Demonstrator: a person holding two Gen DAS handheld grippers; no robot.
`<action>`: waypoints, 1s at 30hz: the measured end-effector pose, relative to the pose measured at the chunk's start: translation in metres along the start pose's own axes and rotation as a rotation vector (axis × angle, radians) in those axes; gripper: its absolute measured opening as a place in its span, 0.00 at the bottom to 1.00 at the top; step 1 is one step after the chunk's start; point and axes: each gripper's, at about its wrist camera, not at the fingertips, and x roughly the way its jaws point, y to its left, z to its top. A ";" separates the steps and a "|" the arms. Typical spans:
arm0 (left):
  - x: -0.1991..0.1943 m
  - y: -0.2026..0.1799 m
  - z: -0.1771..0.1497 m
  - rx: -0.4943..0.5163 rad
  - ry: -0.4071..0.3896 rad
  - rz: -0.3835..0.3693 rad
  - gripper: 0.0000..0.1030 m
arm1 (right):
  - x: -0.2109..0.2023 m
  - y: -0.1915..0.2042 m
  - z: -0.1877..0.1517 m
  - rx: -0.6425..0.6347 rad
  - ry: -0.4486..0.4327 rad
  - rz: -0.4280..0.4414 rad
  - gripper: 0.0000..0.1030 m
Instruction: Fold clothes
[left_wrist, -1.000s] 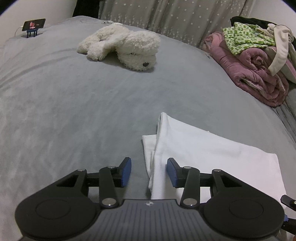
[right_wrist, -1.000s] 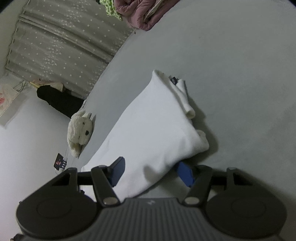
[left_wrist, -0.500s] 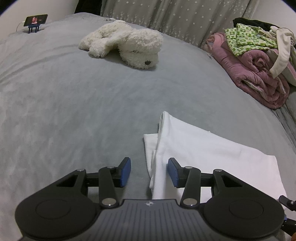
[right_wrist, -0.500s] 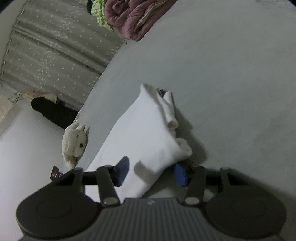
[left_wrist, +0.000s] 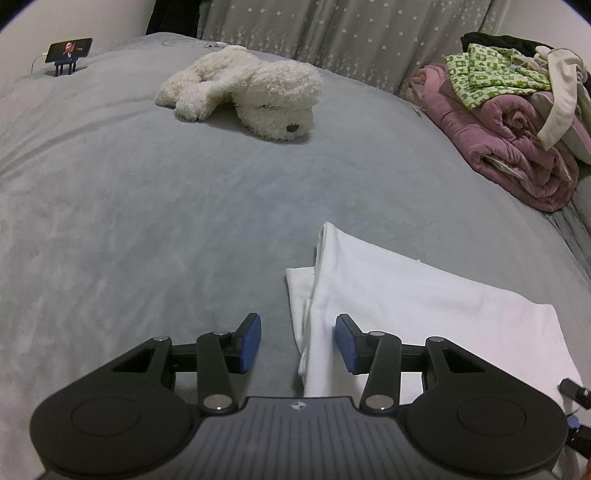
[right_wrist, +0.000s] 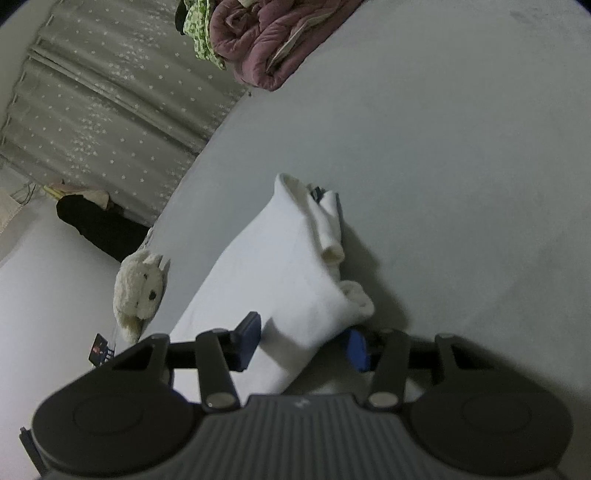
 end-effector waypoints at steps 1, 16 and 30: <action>0.000 0.000 0.000 0.002 -0.001 0.001 0.43 | 0.001 0.001 0.001 -0.003 -0.006 -0.002 0.46; 0.001 0.000 0.001 0.006 0.000 0.001 0.43 | 0.011 0.004 0.004 -0.038 -0.048 -0.011 0.49; -0.001 -0.002 -0.002 0.018 -0.006 0.004 0.43 | 0.012 0.000 0.004 -0.028 -0.062 0.004 0.49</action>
